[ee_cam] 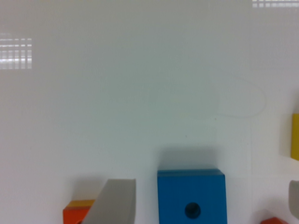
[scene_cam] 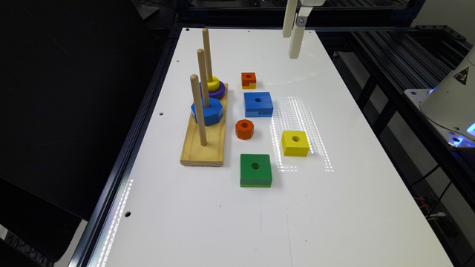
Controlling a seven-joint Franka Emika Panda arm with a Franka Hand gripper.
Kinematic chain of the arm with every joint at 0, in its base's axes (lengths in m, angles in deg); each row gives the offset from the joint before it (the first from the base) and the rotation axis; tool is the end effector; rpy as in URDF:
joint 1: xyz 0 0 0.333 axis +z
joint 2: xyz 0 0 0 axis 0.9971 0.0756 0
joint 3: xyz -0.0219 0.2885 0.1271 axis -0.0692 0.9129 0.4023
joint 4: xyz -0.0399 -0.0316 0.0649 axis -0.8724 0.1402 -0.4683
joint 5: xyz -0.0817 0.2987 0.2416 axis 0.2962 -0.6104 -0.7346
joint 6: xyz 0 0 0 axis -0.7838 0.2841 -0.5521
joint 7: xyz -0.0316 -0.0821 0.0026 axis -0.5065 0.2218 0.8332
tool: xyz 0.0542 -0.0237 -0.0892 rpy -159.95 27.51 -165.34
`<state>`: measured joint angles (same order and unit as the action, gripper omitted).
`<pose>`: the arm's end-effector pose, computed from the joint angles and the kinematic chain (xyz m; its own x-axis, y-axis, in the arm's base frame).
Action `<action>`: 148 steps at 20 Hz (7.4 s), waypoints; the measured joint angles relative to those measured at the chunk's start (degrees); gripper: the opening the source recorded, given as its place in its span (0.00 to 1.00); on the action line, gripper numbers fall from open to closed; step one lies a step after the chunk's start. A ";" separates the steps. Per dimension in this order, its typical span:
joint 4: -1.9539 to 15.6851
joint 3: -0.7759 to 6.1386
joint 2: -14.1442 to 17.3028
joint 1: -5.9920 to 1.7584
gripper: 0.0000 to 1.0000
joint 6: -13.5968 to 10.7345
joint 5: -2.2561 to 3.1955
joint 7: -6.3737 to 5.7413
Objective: Pick up blue block.
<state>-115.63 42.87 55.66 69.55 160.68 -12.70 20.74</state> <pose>0.4432 -0.0318 0.3420 0.7129 -0.7012 0.0115 -0.7013 -0.7128 0.0101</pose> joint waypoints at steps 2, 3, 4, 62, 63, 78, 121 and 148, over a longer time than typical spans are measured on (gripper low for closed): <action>0.00 0.00 0.00 0.00 1.00 0.00 0.00 0.00; 0.00 0.00 0.00 0.00 1.00 0.00 0.00 0.00; 0.00 0.00 0.00 0.00 1.00 0.00 0.00 0.00; -0.55 0.03 0.03 -0.17 1.00 0.10 0.00 0.02; -0.55 0.04 0.03 -0.17 1.00 0.10 0.00 0.02; -0.50 0.20 0.10 -0.16 1.00 0.70 0.00 0.01; 1.89 0.94 9.45 -3.38 1.00 8.17 1.30 1.28; 2.60 4.51 14.71 -4.50 1.00 12.37 2.47 -1.93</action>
<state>-113.03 47.38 70.37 65.05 173.05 -10.23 18.82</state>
